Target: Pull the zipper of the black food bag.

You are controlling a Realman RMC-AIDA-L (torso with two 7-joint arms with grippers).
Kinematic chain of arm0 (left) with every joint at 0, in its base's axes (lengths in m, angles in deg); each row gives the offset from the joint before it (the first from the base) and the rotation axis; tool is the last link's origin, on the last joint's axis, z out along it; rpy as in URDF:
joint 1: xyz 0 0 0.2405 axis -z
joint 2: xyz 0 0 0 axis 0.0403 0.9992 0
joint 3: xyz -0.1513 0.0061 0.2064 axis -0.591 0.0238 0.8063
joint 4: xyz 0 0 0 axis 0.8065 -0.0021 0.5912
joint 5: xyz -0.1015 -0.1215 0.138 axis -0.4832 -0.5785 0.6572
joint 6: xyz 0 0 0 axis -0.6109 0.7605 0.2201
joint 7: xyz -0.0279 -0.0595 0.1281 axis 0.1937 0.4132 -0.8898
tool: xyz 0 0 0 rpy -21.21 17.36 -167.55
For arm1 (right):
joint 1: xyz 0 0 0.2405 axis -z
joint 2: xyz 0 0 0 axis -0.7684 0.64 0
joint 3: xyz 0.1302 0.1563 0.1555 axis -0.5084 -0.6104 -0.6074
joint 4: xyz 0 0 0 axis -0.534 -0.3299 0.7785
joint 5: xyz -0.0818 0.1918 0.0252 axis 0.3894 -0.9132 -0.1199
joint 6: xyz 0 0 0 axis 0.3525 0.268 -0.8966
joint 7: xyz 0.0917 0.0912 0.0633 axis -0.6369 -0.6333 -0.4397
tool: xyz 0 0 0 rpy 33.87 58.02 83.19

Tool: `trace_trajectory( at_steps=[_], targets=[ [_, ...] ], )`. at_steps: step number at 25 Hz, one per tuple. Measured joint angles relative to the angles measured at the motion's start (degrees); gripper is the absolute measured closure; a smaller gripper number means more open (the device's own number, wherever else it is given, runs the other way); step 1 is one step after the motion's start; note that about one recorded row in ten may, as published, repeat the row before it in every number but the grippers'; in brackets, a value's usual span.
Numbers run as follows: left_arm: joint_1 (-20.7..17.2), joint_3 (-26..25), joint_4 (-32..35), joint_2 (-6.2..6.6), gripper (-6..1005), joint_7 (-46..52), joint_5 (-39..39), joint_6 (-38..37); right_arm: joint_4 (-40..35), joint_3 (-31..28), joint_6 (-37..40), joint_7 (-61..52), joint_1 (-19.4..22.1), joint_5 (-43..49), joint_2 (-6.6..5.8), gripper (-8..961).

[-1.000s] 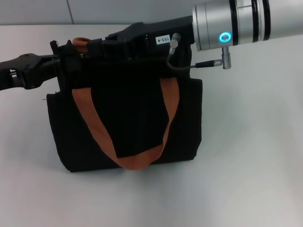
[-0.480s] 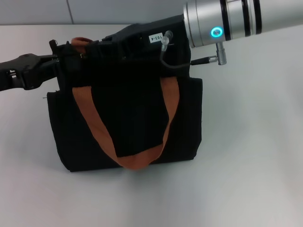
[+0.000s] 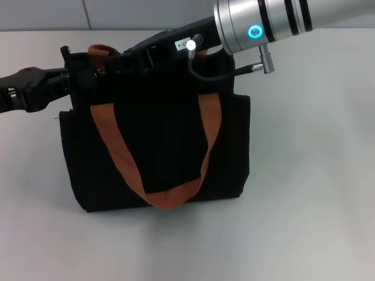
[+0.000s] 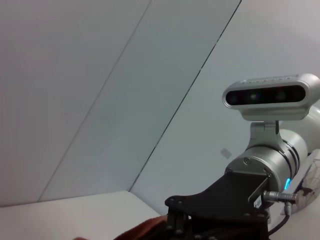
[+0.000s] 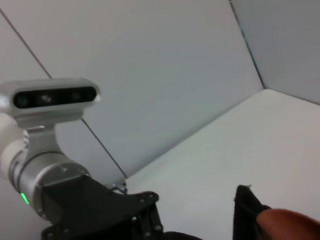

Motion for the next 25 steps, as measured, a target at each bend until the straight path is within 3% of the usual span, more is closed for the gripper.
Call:
trace_trajectory(
  at_steps=[7, 25],
  targets=[
    [-0.3, -1.0, 0.0, 0.75, 976, -0.2, 0.0, 0.6, -4.2, 0.0, 0.1, -6.4, -0.2, 5.4, 0.0, 952],
    [-0.3, -1.1, 0.0, 1.32, 976, -2.0, 0.1, 1.3, -4.6, 0.0, -0.2, -10.9, -0.3, 9.6, 0.08, 953]
  ],
)
